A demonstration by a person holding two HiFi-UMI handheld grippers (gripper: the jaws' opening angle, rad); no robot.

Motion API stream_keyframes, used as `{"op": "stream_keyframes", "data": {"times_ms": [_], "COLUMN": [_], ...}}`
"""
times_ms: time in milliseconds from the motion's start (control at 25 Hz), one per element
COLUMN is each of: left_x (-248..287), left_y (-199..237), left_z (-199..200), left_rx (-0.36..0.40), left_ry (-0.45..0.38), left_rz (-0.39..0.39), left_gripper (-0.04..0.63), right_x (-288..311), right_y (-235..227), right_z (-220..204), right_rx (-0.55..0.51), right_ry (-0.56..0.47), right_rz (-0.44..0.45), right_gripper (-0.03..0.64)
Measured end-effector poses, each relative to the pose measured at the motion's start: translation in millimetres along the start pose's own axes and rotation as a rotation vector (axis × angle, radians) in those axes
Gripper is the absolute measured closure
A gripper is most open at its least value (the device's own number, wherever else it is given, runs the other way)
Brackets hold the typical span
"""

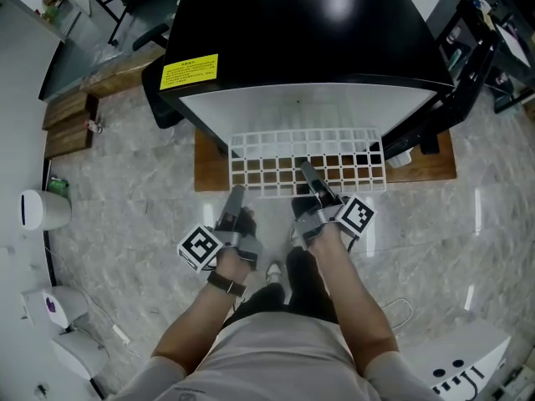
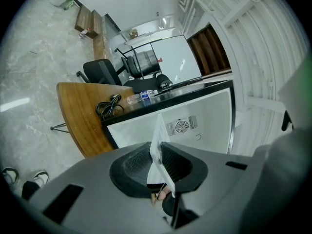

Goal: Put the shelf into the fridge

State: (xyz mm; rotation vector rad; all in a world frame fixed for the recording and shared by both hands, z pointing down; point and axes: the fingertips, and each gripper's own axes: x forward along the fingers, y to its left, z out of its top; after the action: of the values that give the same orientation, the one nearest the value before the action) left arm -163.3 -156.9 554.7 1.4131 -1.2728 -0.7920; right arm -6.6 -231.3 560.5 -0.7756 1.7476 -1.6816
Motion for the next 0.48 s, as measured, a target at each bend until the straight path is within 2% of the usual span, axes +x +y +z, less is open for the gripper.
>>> {"op": "stream_keyframes", "data": {"times_ms": [80, 120, 240, 480], "left_x": [14.8, 17.9, 11.6, 20.6], "left_y": [-10.9, -9.7, 5.2, 6.5], "left_z": [0.2, 0.0, 4.1, 12.7], "left_rx": [-0.007, -0.011, -0.008, -0.003], "left_ry": [0.004, 0.008, 0.008, -0.001], "left_rz": [-0.073, -0.065, 0.035, 0.044], "left_gripper": [0.534, 0.534, 0.534, 0.534], "right_x": [1.5, 2.4, 8.4, 24.0], "right_y": [0.0, -0.1, -0.9, -1.3], "right_z": [7.0, 9.9, 8.5, 14.3], "right_rx": [0.002, -0.002, -0.009, -0.031], "right_ry": [-0.021, -0.030, -0.030, -0.022], "right_rz": [-0.014, -0.015, -0.005, 0.011], "right_gripper": [0.572, 0.572, 0.572, 0.572]}}
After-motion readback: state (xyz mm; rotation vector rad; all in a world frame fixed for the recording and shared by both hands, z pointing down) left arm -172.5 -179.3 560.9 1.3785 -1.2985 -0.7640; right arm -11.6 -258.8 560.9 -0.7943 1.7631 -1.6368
